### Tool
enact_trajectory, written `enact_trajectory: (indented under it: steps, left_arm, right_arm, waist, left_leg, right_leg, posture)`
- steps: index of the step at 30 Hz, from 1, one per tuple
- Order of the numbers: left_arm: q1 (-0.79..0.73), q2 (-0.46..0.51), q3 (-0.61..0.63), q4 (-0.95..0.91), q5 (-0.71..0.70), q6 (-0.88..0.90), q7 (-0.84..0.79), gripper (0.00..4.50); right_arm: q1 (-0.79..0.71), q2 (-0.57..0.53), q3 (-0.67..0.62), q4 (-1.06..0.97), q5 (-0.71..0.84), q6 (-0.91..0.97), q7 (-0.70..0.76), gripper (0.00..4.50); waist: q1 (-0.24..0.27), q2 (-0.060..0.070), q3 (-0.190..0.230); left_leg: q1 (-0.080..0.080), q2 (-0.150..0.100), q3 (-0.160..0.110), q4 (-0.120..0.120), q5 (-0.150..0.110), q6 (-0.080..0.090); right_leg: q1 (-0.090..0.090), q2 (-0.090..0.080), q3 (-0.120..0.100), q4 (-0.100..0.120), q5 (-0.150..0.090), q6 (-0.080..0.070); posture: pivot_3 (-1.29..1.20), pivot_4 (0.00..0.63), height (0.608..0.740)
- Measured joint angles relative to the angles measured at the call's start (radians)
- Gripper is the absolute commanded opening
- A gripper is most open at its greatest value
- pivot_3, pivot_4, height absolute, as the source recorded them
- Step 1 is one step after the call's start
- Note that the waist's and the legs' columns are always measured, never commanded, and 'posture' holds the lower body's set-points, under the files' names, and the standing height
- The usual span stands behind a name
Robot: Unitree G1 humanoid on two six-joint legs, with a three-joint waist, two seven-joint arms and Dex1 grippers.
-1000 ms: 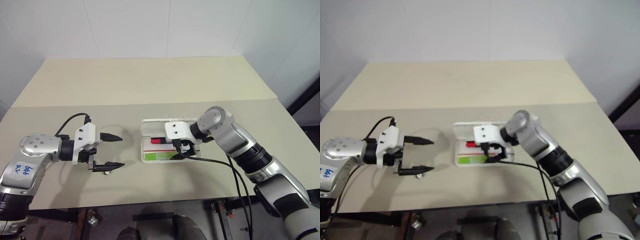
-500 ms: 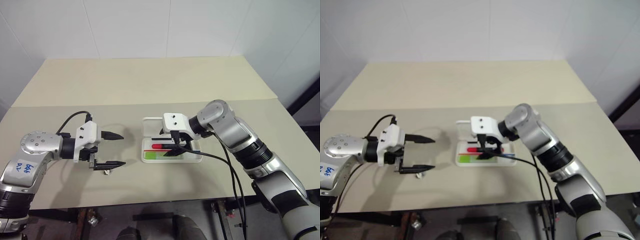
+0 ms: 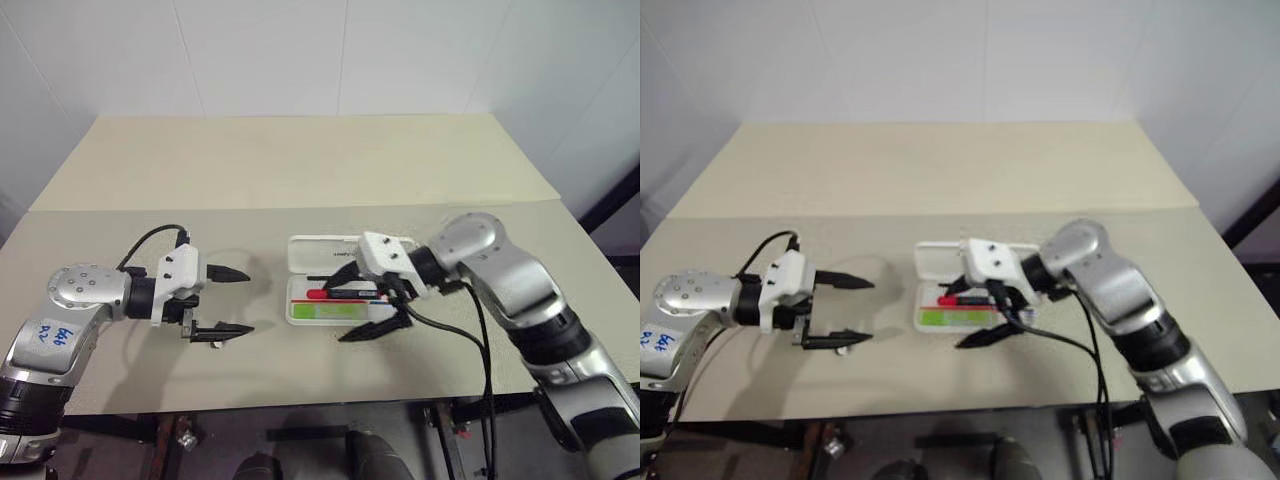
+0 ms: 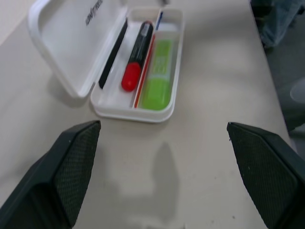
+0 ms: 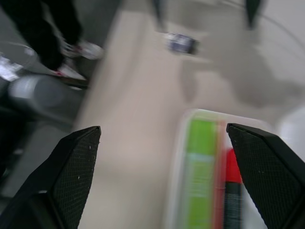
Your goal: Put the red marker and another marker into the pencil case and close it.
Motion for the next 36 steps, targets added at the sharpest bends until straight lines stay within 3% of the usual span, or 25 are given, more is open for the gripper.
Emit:
enact_trajectory:
  steps: [14, 19, 25, 36]
  left_arm:
    - [0.387, -0.107, 0.242, -0.288, -0.036, 0.209, 0.332, 4.5]
    - [0.444, -0.091, 0.296, -0.38, -0.044, 0.339, 0.411, 4.5]
    - [0.446, -0.001, 0.321, -0.4, -0.046, 0.472, 0.435, 4.5]
    - [0.355, 0.085, 0.304, -0.389, -0.047, 0.608, 0.449, 4.5]
  right_arm:
    - [0.234, -0.064, -0.345, 0.003, 0.145, -0.19, -0.103, 4.47]
    - [0.263, -0.061, -0.349, 0.007, 0.146, -0.235, -0.12, 4.47]
    - [0.275, -0.019, -0.312, -0.009, 0.178, -0.226, -0.142, 4.47]
    - [0.362, 0.018, -0.26, -0.091, 0.176, -0.274, -0.21, 4.47]
  waist:
    - [-0.002, -0.001, 0.0]
    - [-0.001, -0.002, 0.0]
    - [-0.002, -0.002, 0.0]
    - [0.0, -0.003, 0.0]
  left_leg:
    - [0.002, 0.0, -0.007, -0.001, 0.0, 0.0]
    - [0.003, -0.001, -0.008, -0.001, 0.0, 0.0]
    - [0.004, -0.002, -0.01, -0.001, 0.0, -0.001]
    - [0.003, -0.002, -0.01, -0.002, 0.0, -0.001]
  right_leg:
    - [0.001, -0.002, 0.001, -0.003, 0.0, 0.0]
    - [0.002, -0.003, 0.001, -0.001, 0.0, 0.0]
    - [0.002, -0.003, 0.0, -0.001, 0.0, -0.001]
    - [0.002, -0.004, -0.002, -0.003, -0.001, -0.001]
  posture:
    - [0.0, 0.15, 0.74]
    - [0.0, 0.15, 0.74]
    - [0.0, 0.15, 0.74]
    - [0.0, 0.15, 0.74]
